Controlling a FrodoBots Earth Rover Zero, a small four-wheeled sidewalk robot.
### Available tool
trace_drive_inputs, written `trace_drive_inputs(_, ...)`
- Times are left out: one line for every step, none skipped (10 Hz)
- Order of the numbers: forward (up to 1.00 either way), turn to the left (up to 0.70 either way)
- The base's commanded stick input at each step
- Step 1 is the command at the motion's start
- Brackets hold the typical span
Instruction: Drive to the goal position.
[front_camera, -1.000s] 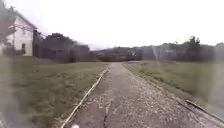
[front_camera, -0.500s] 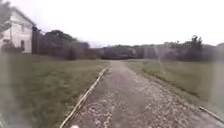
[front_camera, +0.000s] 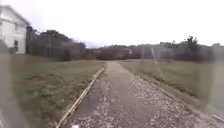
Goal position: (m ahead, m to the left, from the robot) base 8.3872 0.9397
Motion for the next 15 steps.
trace_drive_inputs(0.70,0.00)
trace_drive_inputs(0.70,0.00)
trace_drive_inputs(0.70,0.00)
trace_drive_inputs(0.70,0.00)
trace_drive_inputs(0.70,0.00)
trace_drive_inputs(0.70,0.00)
trace_drive_inputs(0.70,0.00)
trace_drive_inputs(0.70,-0.27)
trace_drive_inputs(0.70,-0.34)
trace_drive_inputs(0.70,-0.31)
trace_drive_inputs(0.70,-0.23)
trace_drive_inputs(0.70,-0.05)
trace_drive_inputs(0.70,0.00)
trace_drive_inputs(0.70,0.00)
trace_drive_inputs(0.70,0.00)
